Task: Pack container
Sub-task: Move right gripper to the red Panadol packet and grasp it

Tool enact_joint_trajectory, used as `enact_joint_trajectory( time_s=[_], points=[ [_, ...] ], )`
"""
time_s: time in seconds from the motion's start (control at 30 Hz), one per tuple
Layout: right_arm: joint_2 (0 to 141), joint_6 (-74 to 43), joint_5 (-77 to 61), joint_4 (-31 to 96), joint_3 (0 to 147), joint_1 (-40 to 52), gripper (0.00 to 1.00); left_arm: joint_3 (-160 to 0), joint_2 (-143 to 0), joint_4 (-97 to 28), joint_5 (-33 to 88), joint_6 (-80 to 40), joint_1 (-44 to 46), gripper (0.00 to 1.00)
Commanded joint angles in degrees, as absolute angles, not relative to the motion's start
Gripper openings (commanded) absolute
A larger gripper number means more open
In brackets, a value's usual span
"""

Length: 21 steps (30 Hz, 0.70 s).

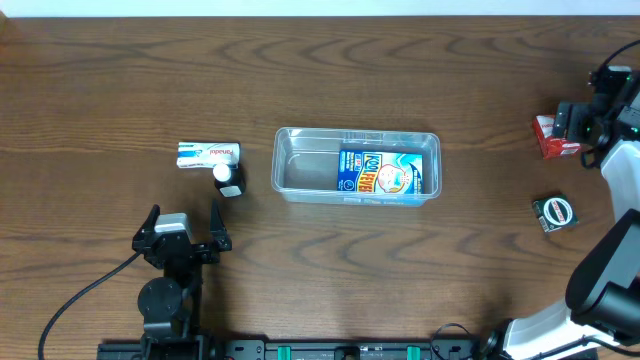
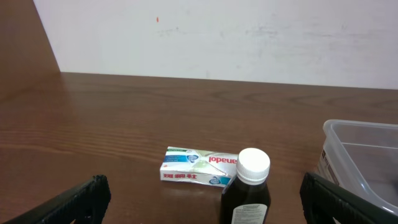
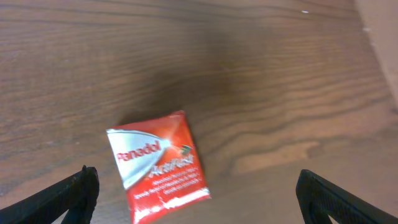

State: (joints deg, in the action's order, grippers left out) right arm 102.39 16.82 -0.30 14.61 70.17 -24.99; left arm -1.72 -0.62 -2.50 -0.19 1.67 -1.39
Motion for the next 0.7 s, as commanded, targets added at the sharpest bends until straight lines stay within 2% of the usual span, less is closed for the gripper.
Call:
enact_joint_trajectory(
  time_s=[0.0, 0.27, 0.53, 0.6, 0.67],
  points=[
    [106.39, 20.56, -2.87, 13.63, 69.63, -25.10, 0.99, -0.23, -0.23, -4.01, -0.49, 1.58, -1.19, 0.98],
    [115.59, 23.22, -3.03, 11.88, 69.63, -25.02, 0.99, -0.23, -0.23, -4.01, -0.49, 1.58, -1.19, 0.98],
    [116.38, 22.92, -3.14, 9.91, 69.65, -25.02, 0.98, -0.23, -0.23, -4.01, -0.49, 1.58, -1.19, 0.98],
    [116.38, 21.30, -3.11, 10.13, 69.65, -25.02, 0.86, -0.23, -0.23, -4.01, -0.49, 1.58, -1.19, 0.98],
    [116.38, 19.31, -3.33, 10.31, 69.65, -25.02, 0.67, -0.23, -0.23, -4.01, -0.49, 1.58, -1.19, 0.98]
  ],
)
